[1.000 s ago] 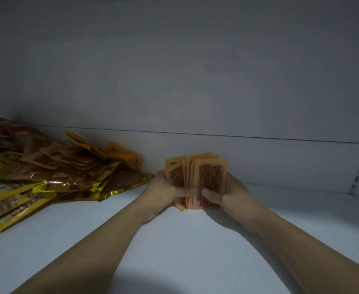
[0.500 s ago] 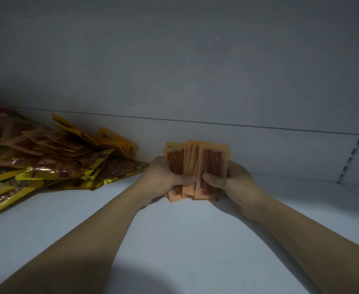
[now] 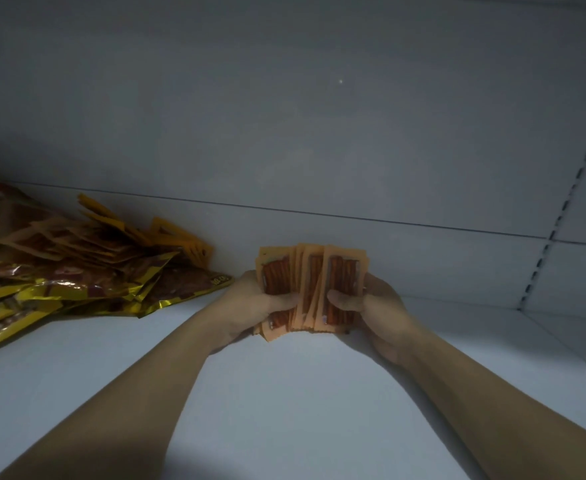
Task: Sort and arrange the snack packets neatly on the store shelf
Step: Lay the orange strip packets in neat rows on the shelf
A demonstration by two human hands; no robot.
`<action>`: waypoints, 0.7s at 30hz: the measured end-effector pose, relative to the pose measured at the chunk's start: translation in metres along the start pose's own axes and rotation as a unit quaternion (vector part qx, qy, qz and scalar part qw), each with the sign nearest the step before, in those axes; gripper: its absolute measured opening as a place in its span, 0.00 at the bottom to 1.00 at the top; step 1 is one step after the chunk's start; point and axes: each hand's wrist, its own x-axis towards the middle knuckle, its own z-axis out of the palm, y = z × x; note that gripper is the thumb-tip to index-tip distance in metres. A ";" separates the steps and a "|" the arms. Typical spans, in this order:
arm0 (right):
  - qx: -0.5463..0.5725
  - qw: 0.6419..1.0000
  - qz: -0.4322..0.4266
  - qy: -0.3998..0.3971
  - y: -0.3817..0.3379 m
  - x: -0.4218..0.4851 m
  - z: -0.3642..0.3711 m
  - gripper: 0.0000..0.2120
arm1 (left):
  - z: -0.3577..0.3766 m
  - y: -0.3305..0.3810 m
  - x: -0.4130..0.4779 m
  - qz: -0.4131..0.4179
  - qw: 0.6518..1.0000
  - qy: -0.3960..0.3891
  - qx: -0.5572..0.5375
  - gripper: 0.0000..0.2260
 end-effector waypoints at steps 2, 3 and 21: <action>0.005 1.000 0.006 -0.010 0.000 -0.001 0.001 0.16 | 0.005 0.002 -0.001 -0.002 1.000 -0.027 -0.004 0.21; 0.004 1.000 0.007 -0.016 -0.001 -0.002 0.002 0.15 | 0.008 0.003 -0.001 0.001 1.000 -0.029 0.001 0.21; -0.021 1.000 0.000 0.001 -0.002 -0.006 -0.002 0.15 | 0.006 0.000 -0.001 0.035 0.997 0.063 -0.020 0.21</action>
